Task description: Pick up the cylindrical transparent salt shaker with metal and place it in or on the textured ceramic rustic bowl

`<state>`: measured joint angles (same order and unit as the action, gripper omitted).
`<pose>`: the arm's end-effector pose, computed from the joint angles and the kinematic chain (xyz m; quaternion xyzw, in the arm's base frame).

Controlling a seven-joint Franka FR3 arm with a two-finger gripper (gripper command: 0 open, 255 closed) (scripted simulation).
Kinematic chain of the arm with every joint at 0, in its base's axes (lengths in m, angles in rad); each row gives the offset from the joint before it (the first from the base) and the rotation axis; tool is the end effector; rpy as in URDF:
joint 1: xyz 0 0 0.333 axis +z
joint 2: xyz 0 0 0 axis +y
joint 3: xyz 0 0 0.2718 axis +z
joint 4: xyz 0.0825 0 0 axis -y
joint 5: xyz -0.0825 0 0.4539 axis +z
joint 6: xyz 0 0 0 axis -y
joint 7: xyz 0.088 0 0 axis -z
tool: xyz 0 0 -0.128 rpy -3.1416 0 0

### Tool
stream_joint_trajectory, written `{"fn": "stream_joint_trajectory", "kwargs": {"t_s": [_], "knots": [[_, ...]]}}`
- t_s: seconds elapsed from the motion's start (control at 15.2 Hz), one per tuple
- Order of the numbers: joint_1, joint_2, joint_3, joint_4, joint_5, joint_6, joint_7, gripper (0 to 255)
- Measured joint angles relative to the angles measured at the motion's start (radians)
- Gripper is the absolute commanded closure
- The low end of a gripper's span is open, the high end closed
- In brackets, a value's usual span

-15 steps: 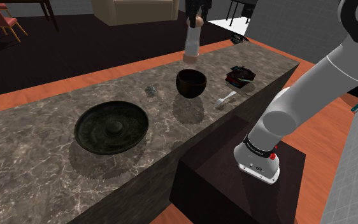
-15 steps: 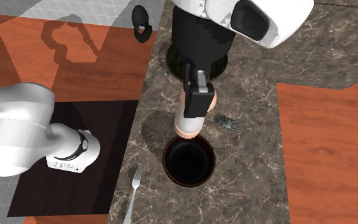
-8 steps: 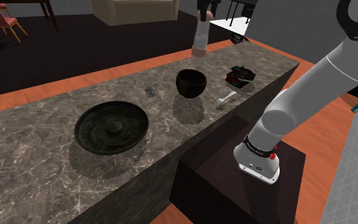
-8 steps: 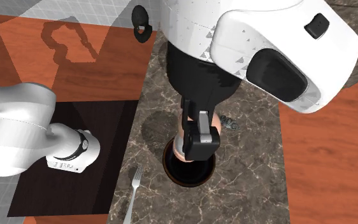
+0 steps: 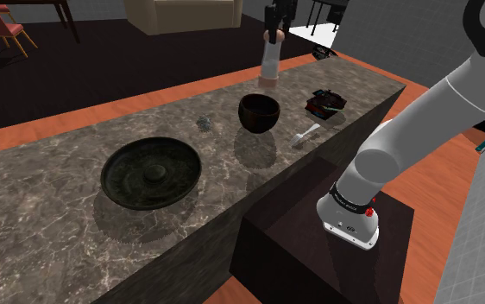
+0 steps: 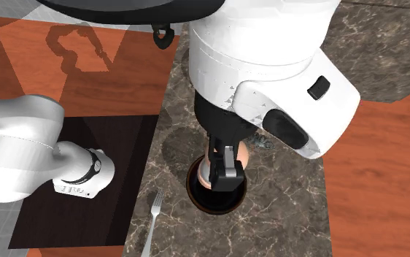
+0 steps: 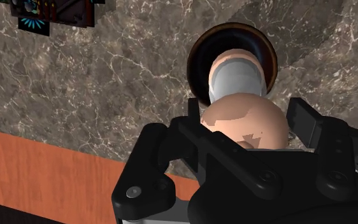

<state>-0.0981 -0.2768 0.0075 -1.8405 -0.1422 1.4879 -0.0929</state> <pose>0.5325 -0.0672 0.5698 0.9967 -0.0022 -0.0442 0.0682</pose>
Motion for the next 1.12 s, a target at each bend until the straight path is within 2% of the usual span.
{"fn": "stream_joint_trajectory", "kwargs": {"t_s": [1.12], "knots": [[0.0, -0.03, -0.004, -0.248, -0.002, 0.217, 0.028, 255]]}}
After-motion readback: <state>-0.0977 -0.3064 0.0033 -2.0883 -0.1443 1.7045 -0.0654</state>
